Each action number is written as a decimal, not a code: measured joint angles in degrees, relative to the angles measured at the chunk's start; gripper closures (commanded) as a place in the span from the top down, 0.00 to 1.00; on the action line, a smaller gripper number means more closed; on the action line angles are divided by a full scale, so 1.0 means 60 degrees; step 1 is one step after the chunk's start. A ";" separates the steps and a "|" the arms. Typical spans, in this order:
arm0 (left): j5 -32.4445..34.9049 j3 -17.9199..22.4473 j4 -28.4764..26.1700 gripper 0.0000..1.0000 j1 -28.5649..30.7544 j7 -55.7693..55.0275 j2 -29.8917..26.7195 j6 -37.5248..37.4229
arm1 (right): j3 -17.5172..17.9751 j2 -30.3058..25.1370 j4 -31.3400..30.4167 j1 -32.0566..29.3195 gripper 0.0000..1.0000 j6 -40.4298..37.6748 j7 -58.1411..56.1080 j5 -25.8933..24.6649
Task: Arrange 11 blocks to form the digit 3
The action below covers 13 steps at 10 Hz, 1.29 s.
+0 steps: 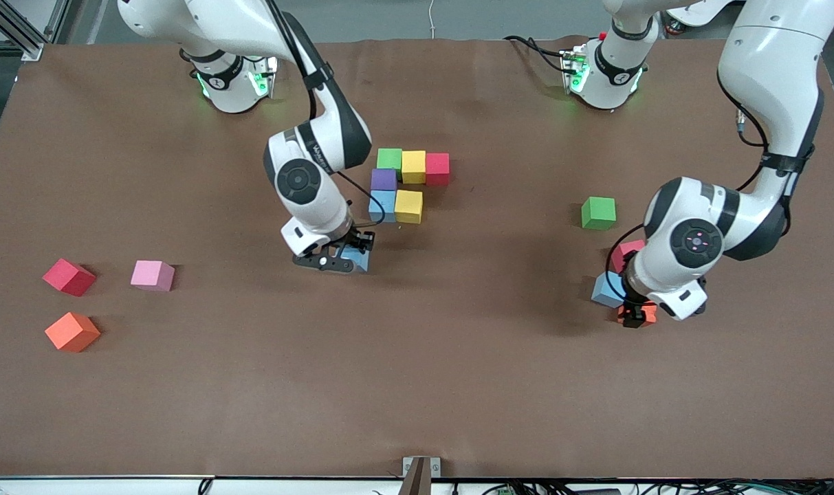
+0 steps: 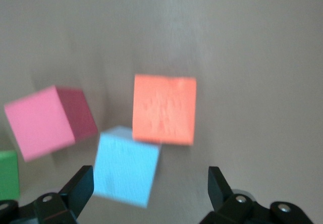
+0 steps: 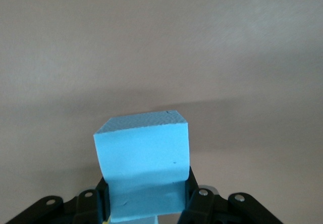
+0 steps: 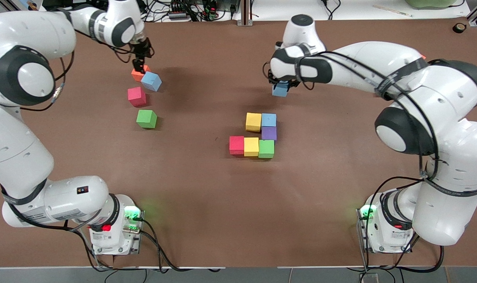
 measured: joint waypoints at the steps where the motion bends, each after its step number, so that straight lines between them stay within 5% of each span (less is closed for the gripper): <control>1: 0.0000 -0.0007 -0.0022 1.00 0.0354 0.0560 0.0055 0.0116 | -0.0001 0.0157 -0.0003 0.0215 0.08 0.0105 0.0105 0.0017; 13: 0.0167 -0.0065 0.0370 1.00 0.0914 0.1524 0.1387 0.1187 | -0.0010 0.0737 -0.0075 0.1252 0.09 0.0304 0.0889 0.0027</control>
